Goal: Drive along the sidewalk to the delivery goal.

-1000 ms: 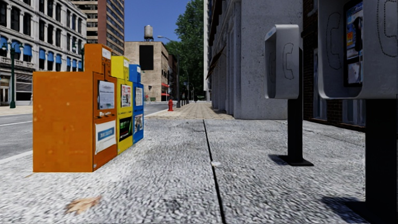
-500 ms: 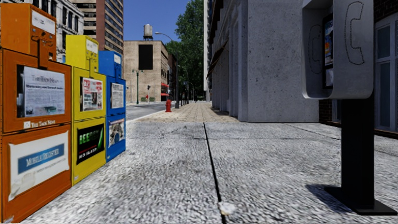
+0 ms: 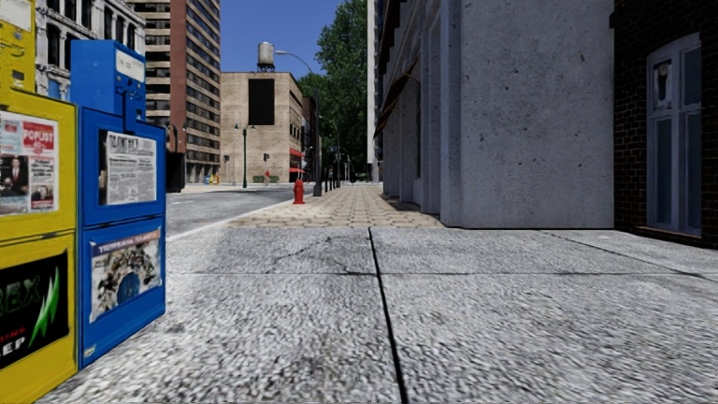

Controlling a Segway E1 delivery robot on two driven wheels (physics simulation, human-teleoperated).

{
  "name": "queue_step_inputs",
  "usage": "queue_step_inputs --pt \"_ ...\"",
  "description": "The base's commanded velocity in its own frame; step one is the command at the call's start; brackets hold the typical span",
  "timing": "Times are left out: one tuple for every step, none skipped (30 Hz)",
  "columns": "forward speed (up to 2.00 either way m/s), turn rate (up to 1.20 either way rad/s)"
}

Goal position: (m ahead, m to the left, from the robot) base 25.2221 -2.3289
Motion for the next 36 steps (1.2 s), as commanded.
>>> queue_step_inputs --pt "2.0 0.0" --pt "2.0 0.0" --pt "2.0 0.0" --pt "2.0 0.0" --pt "2.0 0.0" --pt "2.0 0.0" --pt "2.0 0.0" --pt "2.0 0.0" --pt "2.0 0.0" --pt "2.0 0.0" --pt "2.0 0.0" --pt "2.0 0.0" --pt "2.0 0.0" --pt "2.0 0.0" --pt "2.0 0.0" --pt "2.0 0.0" --pt "2.0 0.0" --pt "2.0 0.0" --pt "2.0 0.0" --pt "2.0 0.0" --pt "2.0 0.0" --pt "2.0 0.0" --pt "2.0 0.0" --pt "2.0 0.0" --pt "2.0 0.0" --pt "2.0 0.0" --pt "2.0 0.0" --pt "2.0 0.0" --pt "2.0 0.0" --pt "2.0 0.0" --pt "2.0 0.0" --pt "2.0 0.0" --pt "2.0 0.0" --pt "2.0 0.0" --pt "2.0 0.0" --pt "2.0 0.0"
